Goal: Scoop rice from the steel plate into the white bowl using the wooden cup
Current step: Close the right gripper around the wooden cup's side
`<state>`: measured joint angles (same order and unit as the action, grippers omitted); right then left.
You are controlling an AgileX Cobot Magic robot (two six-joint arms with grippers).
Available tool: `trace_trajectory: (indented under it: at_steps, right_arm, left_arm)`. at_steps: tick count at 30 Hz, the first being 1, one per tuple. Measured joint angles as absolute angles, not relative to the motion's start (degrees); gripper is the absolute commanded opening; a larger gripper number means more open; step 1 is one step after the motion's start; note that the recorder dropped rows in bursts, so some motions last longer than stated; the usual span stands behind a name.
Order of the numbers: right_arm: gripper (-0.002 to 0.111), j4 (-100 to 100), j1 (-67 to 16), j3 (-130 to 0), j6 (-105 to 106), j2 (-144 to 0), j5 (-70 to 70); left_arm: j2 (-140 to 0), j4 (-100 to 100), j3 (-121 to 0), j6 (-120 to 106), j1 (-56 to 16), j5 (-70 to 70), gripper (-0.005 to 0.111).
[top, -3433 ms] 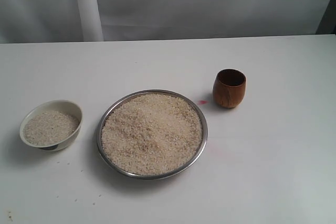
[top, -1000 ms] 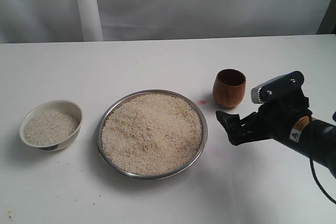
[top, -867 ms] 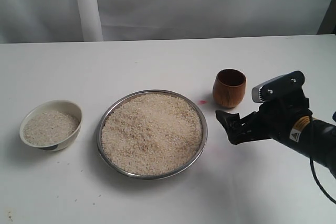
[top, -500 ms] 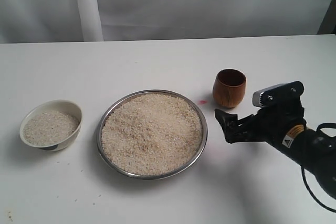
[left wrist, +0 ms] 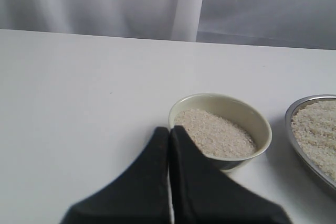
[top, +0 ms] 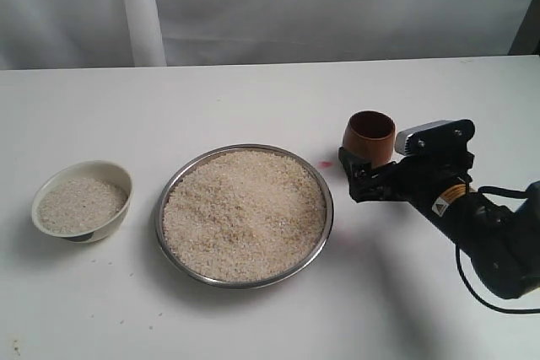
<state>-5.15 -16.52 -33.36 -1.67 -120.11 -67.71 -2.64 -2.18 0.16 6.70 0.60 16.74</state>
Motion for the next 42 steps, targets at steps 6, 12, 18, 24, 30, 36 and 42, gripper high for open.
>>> trace_trajectory:
  at_steps: [6,12,18,24,30,36,42]
  right_arm:
    - [0.103,-5.2,-16.5,-36.9,-1.7,-123.4,-67.8]
    - [0.103,-4.5,-16.5,-40.3,-1.6,-126.3,-67.8]
    - [0.103,-3.5,-16.5,-43.7,-1.4,-128.5,-66.3]
    - [0.103,-2.5,-16.5,-47.0,-1.4,-130.3,-64.7]
    - [0.103,-2.1,-16.5,-48.6,-1.4,-131.4,-63.8]
    - [0.103,-1.5,-16.5,-48.6,-1.4,-132.5,-63.5]
    - [0.087,-1.3,-16.5,-48.6,-1.4,-132.5,-63.5]
  left_arm:
    - [-2.6,-2.2,0.2,6.7,0.6,16.7,0.000]
    - [-2.7,-2.2,0.2,6.7,0.6,16.7,0.000]
    - [-2.7,-2.2,0.2,6.7,0.6,16.7,0.000]
    - [-2.7,-2.2,0.2,6.7,0.6,16.7,0.000]
    - [-2.7,-2.2,0.2,6.7,0.6,16.7,0.000]
    - [-2.7,-2.2,0.2,6.7,0.6,16.7,0.000]
    - [-2.7,-2.2,0.2,6.7,0.6,16.7,0.000]
